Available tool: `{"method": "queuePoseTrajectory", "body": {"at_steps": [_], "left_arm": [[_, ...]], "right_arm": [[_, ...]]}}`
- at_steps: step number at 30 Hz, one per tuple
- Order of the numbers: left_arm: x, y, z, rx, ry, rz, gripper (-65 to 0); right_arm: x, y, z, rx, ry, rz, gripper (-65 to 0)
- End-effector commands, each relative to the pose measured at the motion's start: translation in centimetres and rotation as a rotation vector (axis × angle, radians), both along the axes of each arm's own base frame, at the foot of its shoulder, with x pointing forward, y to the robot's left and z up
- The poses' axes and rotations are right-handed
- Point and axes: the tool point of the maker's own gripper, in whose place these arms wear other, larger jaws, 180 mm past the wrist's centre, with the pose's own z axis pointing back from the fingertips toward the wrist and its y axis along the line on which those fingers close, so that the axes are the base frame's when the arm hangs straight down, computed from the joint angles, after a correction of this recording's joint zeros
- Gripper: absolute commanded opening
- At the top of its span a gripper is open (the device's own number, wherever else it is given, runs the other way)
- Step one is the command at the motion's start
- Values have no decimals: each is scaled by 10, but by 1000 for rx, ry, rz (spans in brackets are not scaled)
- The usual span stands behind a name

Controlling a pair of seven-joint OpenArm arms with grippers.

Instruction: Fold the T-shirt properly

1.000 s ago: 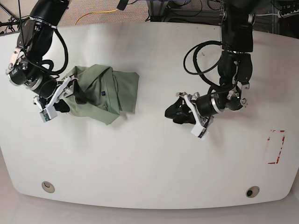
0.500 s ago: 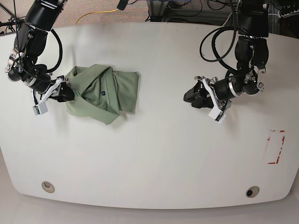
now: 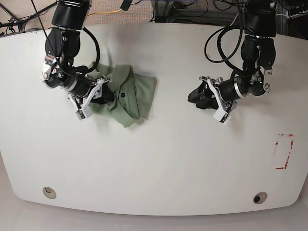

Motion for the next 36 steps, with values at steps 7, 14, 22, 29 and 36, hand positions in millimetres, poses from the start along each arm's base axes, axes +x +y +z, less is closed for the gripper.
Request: {"method": "queuePoseTrajectory", "body": {"at_steps": [7,14,22,29,36], "left_arm": [[-9,-33,7,-21,-22,-110,-411],[-12,-35,2,-19,-6,-115,-411],[-12,-24,0,9,-3,-111,-411],[-12,-17,-1,27,-5,-112,-411],[-15,-16,-3,29,3,-112,-411]], "right_arm": [[16,6,45,-61,-166,45,-471],[-2,12,71,-84,-199,128,-338],[-37,69,69,-27,-185,314,-198],[-50,99,60,-35,-181,430,-198],[-61,115,25,-321,-178,585,-198]]}}
